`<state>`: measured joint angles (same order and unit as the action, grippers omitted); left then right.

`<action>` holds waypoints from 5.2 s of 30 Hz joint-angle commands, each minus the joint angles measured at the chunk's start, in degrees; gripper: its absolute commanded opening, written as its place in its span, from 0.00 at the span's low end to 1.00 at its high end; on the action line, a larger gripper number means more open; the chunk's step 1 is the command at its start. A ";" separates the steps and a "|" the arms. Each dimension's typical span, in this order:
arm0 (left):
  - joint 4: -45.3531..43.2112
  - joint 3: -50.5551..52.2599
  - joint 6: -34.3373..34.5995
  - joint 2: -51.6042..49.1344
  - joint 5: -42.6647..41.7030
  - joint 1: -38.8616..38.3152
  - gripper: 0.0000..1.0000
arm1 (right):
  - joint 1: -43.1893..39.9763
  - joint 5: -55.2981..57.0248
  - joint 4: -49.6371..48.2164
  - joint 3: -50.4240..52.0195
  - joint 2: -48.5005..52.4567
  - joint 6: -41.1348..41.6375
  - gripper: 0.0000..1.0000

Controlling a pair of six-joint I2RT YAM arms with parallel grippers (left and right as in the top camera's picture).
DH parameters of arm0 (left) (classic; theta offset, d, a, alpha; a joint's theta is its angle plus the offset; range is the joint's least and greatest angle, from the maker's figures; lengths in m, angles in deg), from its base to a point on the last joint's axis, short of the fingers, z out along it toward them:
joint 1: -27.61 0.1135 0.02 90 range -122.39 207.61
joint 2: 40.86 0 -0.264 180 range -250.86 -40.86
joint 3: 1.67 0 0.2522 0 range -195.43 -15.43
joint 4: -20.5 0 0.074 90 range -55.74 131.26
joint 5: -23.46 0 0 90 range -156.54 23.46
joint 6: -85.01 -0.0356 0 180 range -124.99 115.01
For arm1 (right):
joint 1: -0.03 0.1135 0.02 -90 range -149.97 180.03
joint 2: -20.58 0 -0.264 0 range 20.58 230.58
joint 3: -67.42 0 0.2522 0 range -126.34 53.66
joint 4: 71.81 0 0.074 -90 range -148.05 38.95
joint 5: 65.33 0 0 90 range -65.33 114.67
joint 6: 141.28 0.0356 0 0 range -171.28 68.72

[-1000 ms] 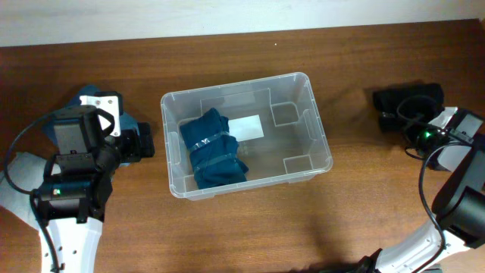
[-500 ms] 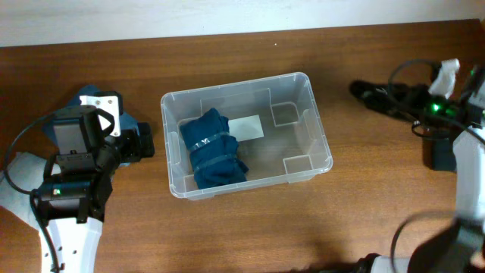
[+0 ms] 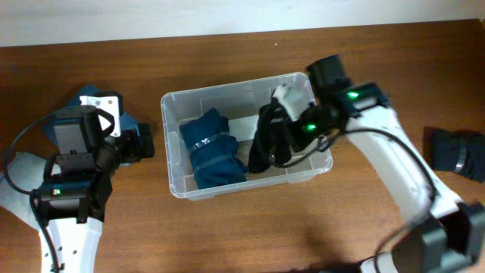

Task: Pack container
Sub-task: 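Place the black garment in the bin beside the teal one, then grasp the second black garment on the right with the right gripper, then lower the black garment into the bin and press it down, then grasp the light-blue jeans with the left gripper and lift them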

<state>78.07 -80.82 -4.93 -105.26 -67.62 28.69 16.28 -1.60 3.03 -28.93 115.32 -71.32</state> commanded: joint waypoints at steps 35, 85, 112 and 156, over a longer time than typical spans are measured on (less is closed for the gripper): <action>0.15 -0.98 0.52 -1.73 0.44 -0.17 0.99 | -73.44 -1.73 -38.77 26.12 3.19 34.77 0.99; 2.10 -0.98 0.52 -1.73 1.07 -0.17 0.99 | 10.16 12.02 9.77 -11.21 20.13 4.94 0.99; 3.15 -1.01 0.15 -1.53 4.66 -0.09 0.99 | 9.99 16.02 9.77 -14.93 22.03 5.46 0.51; -11.23 7.02 9.25 -47.89 -33.40 58.34 0.01 | 6.49 16.20 22.88 -41.05 18.88 5.51 0.98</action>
<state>66.18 -76.12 7.94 -147.93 -89.02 88.23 23.21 14.32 25.78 -70.04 133.79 -65.85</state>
